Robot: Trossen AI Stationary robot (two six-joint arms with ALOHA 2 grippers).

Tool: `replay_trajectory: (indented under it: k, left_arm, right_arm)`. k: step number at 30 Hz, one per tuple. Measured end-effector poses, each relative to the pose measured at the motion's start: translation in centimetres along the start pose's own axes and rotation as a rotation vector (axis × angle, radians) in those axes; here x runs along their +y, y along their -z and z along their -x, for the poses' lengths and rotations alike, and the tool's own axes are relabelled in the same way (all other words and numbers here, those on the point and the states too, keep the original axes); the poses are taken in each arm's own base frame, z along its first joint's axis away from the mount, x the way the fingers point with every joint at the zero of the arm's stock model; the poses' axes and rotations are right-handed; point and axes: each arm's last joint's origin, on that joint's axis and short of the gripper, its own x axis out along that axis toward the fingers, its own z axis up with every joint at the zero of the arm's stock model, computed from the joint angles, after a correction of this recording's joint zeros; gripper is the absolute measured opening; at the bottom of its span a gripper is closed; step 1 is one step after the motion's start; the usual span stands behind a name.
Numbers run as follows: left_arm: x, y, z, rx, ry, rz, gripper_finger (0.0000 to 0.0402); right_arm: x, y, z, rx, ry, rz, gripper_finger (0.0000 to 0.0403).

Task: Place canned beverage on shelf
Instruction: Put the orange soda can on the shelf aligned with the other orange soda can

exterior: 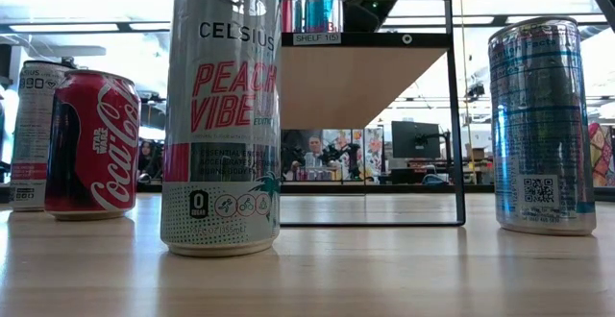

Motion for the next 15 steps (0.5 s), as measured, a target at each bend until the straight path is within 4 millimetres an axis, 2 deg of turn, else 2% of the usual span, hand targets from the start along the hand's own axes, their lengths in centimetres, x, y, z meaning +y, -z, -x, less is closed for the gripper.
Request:
replay_trajectory:
  k: [15]
  left_arm:
    - [0.02,0.01,0.0,0.0,-0.001,0.012,0.0276]
  right_arm:
    - [0.55,-0.23,-0.1,-0.002,-0.009,0.051,0.0331]
